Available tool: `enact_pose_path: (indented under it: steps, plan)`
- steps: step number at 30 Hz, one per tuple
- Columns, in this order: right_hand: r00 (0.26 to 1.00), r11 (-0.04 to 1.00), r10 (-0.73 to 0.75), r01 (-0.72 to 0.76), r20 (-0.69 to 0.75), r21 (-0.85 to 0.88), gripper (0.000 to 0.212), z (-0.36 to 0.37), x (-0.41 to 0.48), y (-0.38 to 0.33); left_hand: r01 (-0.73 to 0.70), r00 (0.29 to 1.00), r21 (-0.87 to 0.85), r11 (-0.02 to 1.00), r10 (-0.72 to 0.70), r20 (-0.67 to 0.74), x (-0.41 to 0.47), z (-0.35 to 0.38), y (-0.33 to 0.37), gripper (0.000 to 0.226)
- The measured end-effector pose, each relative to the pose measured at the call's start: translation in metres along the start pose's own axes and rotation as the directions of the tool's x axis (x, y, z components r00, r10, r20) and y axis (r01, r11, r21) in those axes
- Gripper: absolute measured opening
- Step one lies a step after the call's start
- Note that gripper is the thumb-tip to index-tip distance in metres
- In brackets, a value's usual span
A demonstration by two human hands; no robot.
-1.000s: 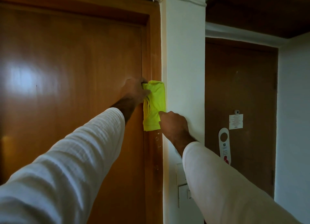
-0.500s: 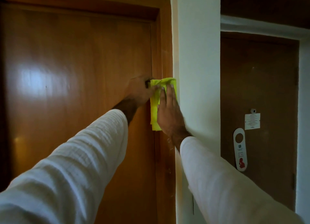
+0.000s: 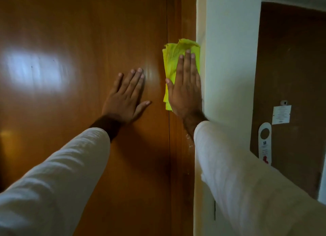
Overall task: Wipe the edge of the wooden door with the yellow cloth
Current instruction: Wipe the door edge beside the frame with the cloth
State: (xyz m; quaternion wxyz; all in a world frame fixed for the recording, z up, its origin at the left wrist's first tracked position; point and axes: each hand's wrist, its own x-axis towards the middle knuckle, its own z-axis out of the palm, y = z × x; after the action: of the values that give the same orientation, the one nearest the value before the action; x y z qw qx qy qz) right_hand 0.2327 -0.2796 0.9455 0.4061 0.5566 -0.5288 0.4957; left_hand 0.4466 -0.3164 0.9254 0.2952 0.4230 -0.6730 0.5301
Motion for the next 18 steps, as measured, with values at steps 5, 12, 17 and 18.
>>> enact_pose_path:
  steps: [5,12,17,18]
  plan:
    - [0.999,1.000,0.019,-0.018,0.039,-0.025,0.071,0.005,-0.051,0.001,0.001,1.000,0.009,1.000,-0.001,-0.007,-0.001,-0.002,0.000,0.085]
    - [0.990,0.999,0.019,-0.014,0.137,-0.035,0.067,0.032,-0.217,0.018,-0.004,1.000,0.005,1.000,0.004,-0.018,0.000,-0.002,0.000,0.085]
    - [0.984,0.998,0.030,-0.019,0.178,-0.063,0.069,0.052,-0.310,0.026,-0.001,1.000,0.008,1.000,0.002,-0.023,-0.001,-0.002,0.000,0.086]
    - [0.982,0.997,0.036,-0.023,0.184,-0.074,0.070,0.056,-0.325,0.028,-0.001,1.000,0.008,1.000,0.001,-0.029,-0.001,-0.002,0.000,0.086]
